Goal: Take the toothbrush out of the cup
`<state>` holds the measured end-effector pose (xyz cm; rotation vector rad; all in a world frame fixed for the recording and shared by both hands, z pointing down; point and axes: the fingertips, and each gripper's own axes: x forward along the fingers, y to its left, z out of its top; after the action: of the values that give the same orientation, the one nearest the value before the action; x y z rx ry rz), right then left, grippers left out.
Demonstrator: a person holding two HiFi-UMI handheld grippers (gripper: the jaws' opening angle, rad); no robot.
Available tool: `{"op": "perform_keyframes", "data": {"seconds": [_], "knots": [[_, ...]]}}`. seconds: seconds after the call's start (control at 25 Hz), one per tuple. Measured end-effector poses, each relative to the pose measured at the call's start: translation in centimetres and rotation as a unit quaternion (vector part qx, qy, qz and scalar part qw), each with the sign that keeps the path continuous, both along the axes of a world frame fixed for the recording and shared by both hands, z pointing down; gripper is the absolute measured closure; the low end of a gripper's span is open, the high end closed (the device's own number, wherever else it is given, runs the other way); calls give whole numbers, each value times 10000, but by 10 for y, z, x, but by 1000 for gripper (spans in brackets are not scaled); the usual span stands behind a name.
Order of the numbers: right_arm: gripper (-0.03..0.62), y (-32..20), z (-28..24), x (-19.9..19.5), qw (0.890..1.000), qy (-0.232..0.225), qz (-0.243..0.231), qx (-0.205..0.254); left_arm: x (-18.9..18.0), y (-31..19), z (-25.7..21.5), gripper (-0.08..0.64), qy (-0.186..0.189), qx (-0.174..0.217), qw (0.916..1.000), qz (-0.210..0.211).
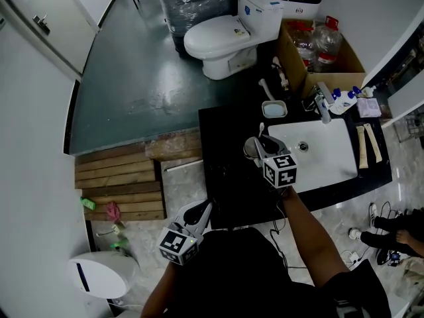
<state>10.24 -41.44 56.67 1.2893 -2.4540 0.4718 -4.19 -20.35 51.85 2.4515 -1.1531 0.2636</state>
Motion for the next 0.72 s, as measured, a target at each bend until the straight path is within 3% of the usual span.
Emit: {"op": "perform_keyframes", "data": {"seconds": [0.72], "knots": [[540,28,-54,14,9975,-368,232,558,-4,15,-16,549,178,178,9997,2]]}}
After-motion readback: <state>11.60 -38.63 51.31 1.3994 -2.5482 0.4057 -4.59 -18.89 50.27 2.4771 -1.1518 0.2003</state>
